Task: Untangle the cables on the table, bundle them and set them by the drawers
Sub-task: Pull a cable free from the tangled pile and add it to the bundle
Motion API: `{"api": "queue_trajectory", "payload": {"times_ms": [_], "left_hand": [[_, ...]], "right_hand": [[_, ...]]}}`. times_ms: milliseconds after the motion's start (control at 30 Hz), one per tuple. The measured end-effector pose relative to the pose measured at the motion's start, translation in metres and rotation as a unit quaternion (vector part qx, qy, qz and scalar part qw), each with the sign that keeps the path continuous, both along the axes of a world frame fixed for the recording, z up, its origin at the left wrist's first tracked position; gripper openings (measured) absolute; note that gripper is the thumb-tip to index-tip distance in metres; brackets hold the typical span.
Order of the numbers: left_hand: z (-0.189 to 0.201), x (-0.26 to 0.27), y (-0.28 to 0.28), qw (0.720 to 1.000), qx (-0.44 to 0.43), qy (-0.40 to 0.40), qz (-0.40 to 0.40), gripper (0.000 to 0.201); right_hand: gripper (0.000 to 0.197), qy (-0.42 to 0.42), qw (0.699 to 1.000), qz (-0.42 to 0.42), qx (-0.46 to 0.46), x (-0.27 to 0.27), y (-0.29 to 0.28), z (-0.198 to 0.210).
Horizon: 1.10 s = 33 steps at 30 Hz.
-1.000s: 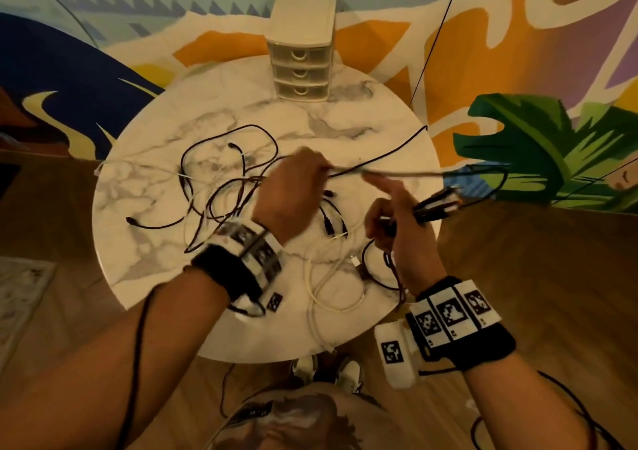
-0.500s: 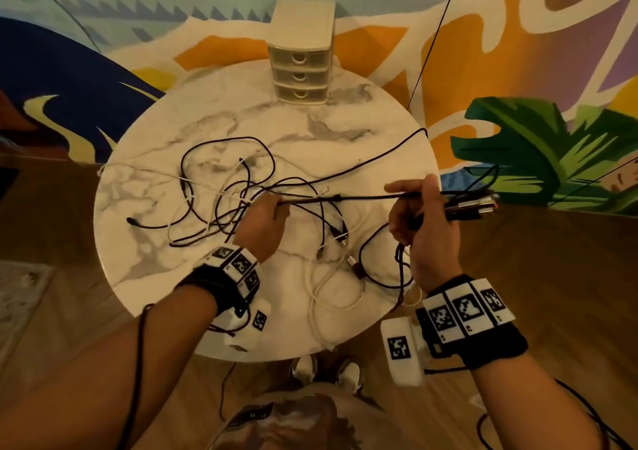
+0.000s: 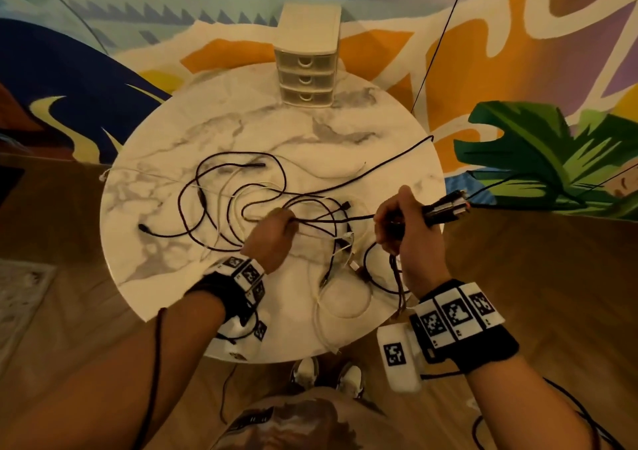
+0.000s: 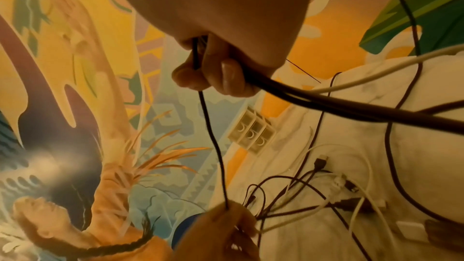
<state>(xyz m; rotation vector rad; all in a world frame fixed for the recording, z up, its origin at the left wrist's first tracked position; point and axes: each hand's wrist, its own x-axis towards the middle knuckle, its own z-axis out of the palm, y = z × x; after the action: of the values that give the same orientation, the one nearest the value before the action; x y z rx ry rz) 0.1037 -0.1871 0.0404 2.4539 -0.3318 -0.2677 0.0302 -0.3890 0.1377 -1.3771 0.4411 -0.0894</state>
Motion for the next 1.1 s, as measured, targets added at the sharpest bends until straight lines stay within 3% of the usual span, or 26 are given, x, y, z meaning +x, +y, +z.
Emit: {"api": "queue_trajectory", "payload": {"times_ms": [133, 167, 267, 367, 500, 633, 767, 833, 967, 1100], "left_hand": [[0.037, 0.007, -0.021, 0.991, -0.024, -0.128, -0.019, 0.016], [0.038, 0.001, -0.027, 0.990, -0.017, -0.135, -0.048, 0.016], [0.014, -0.016, -0.020, 0.995, 0.005, -0.051, -0.085, 0.018], [-0.008, 0.005, 0.013, 0.998, 0.064, 0.014, 0.003, 0.026], [-0.006, 0.039, 0.043, 0.993, 0.061, -0.018, 0.104, 0.026], [-0.020, 0.038, 0.056, 0.990, 0.080, 0.032, 0.112, 0.028], [0.001, 0.034, 0.048, 0.985, 0.005, -0.055, 0.162, 0.034], [0.018, 0.026, 0.039, 0.988, 0.026, -0.056, 0.139, 0.040], [0.036, -0.002, 0.010, 0.983, 0.165, -0.079, 0.027, 0.037], [0.036, -0.027, -0.004, 0.977, 0.175, -0.115, -0.046, 0.032]], "right_hand": [[0.051, -0.007, 0.998, 0.060, -0.015, 0.002, 0.008, -0.006], [0.051, -0.002, 0.997, 0.071, -0.015, 0.003, 0.012, -0.007], [0.053, 0.007, 0.999, 0.044, -0.012, 0.006, 0.015, -0.001], [0.054, -0.002, 1.000, 0.002, 0.003, 0.008, 0.004, 0.010], [0.056, 0.010, 1.000, -0.005, 0.001, 0.009, -0.006, 0.011], [0.057, 0.026, 1.000, -0.010, -0.007, 0.004, -0.006, 0.003], [0.052, 0.014, 0.999, -0.043, 0.019, 0.005, -0.016, 0.003], [0.049, 0.004, 0.999, -0.031, 0.028, 0.007, -0.018, 0.003], [0.037, 0.003, 1.000, 0.015, 0.015, 0.011, -0.010, -0.004], [0.032, -0.002, 1.000, -0.010, 0.028, 0.014, -0.009, -0.006]]}}
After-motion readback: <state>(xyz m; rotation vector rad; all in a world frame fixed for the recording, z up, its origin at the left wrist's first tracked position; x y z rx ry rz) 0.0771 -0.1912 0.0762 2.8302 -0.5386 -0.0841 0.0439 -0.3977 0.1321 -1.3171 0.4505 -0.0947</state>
